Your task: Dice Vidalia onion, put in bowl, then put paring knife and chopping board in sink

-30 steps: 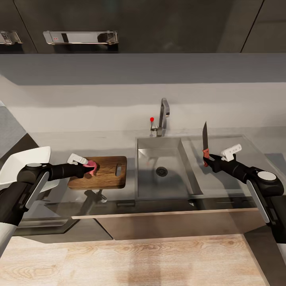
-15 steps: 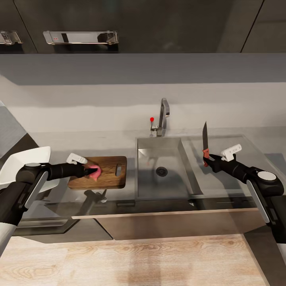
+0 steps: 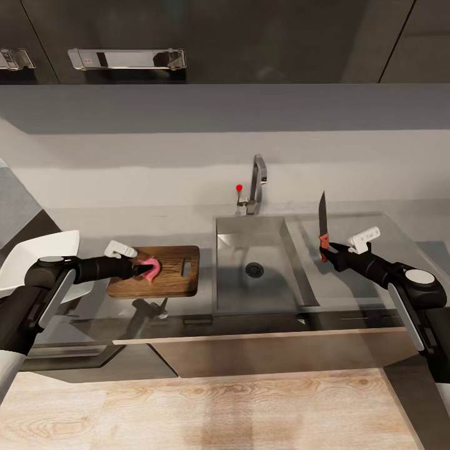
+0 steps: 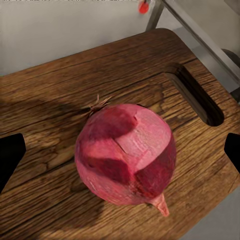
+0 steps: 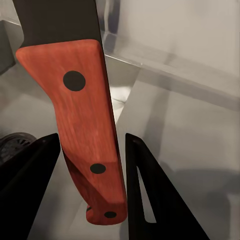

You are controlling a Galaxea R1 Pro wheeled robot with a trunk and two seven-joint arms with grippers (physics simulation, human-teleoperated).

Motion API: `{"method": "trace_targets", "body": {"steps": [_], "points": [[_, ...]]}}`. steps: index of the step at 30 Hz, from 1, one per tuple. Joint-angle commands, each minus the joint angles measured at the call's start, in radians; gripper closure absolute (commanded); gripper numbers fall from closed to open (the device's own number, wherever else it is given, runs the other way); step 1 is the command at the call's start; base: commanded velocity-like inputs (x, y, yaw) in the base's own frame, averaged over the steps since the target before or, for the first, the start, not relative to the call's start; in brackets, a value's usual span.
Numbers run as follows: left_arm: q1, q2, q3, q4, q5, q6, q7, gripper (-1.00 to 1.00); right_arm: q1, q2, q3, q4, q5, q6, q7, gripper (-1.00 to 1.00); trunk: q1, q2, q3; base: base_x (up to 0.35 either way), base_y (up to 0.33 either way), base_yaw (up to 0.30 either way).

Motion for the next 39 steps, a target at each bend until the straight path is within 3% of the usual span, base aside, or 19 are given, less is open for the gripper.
{"method": "trace_targets", "body": {"steps": [1, 9, 13, 15, 25, 30, 39], "points": [[-0.001, 0.001, -0.002, -0.001, 0.006, 0.006, 0.001, -1.0, -0.001, 0.0, 0.0, -0.001, -0.005, 0.008, 0.002, 1.0, 0.001, -0.002, -0.002, 0.0, 0.0, 0.0], [-0.001, 0.002, 0.0, -0.027, 0.005, 0.006, 0.0, -1.0, -0.001, 0.0, 0.0, -0.001, -0.005, 0.008, 0.002, 1.0, 0.001, -0.002, -0.002, 0.0, 0.0, 0.0], [-0.001, 0.007, 0.069, -0.102, 0.006, 0.011, -0.002, -1.0, -0.001, 0.0, 0.0, -0.001, -0.005, 0.007, 0.002, 1.0, 0.001, -0.002, -0.002, 0.0, 0.0, 0.0], [-0.001, 0.008, 0.104, -0.149, 0.006, 0.045, -0.003, -1.0, -0.001, 0.0, 0.0, -0.001, -0.005, 0.007, 0.002, 1.0, 0.001, -0.002, -0.002, 0.0, 0.0, 0.0], [-0.001, 0.018, 0.171, -0.311, 0.007, 0.174, -0.006, -1.0, -0.001, 0.0, 0.016, -0.001, -0.004, 0.007, 0.001, 1.0, 0.001, -0.002, -0.002, 0.0, 0.0, 0.0], [-0.001, 0.021, 0.202, -0.322, 0.008, 0.229, -0.016, -1.0, -0.001, 0.0, 0.021, -0.001, -0.003, 0.007, 0.0, 1.0, 0.001, -0.002, -0.002, -0.007, 0.005, 0.0], [-0.001, 0.021, 0.219, -0.324, 0.009, 0.242, -0.02, -1.0, -0.001, 0.0, 0.021, -0.001, -0.002, 0.008, 0.0, 1.0, 0.001, -0.002, -0.002, -0.189, 0.162, 0.0]]}}
